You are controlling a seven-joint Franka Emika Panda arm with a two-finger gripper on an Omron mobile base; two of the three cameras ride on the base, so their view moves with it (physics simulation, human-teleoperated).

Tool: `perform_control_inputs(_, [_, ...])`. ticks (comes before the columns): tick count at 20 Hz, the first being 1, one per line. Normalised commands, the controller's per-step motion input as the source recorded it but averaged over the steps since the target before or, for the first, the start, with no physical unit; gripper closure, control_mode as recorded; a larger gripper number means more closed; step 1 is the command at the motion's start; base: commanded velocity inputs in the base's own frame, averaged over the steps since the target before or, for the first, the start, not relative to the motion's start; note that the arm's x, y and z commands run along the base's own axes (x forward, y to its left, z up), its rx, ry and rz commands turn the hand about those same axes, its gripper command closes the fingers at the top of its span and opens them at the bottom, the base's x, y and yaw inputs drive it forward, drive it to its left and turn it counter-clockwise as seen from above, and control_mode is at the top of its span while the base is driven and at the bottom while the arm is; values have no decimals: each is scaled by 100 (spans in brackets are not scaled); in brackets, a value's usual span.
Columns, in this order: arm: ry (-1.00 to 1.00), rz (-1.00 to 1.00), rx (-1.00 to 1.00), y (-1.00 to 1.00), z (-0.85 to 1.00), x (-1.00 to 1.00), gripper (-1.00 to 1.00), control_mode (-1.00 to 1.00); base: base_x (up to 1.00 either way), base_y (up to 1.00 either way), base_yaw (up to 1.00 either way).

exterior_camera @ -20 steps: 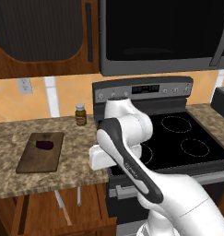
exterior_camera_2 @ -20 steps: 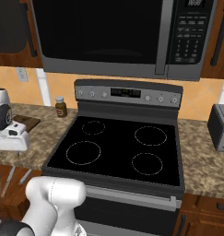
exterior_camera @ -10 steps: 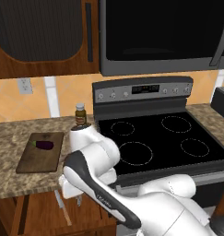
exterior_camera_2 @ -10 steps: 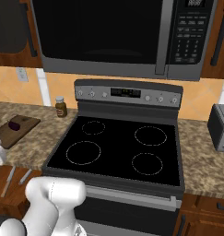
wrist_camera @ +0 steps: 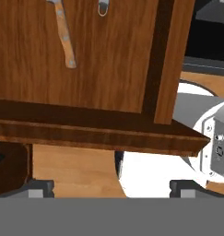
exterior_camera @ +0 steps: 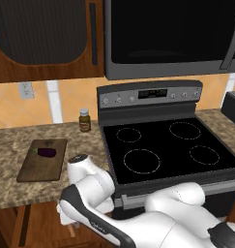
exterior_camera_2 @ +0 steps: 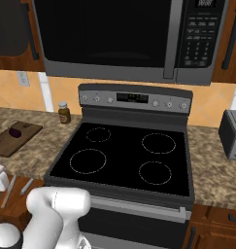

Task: Place the appropriate cutting tool for cutting the eggplant skin on the cutting board.

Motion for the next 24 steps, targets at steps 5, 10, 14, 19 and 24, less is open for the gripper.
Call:
perform_control_inputs(5, [3,-4,1,28,-61,31,-100,-100,0,0,0])
perform_control_inputs(10, [9,-8,0,33,-45,31,-100,-100,0,0,0])
perform_control_inputs(14, [6,-10,0,26,-35,29,-100,-100,0,0,0])
perform_control_inputs(19, [3,-7,-1,17,-49,11,-100,-100,0,0,0])
perform_control_inputs(24, [1,-1,-1,3,-33,-35,-100,-100,0,0,0])
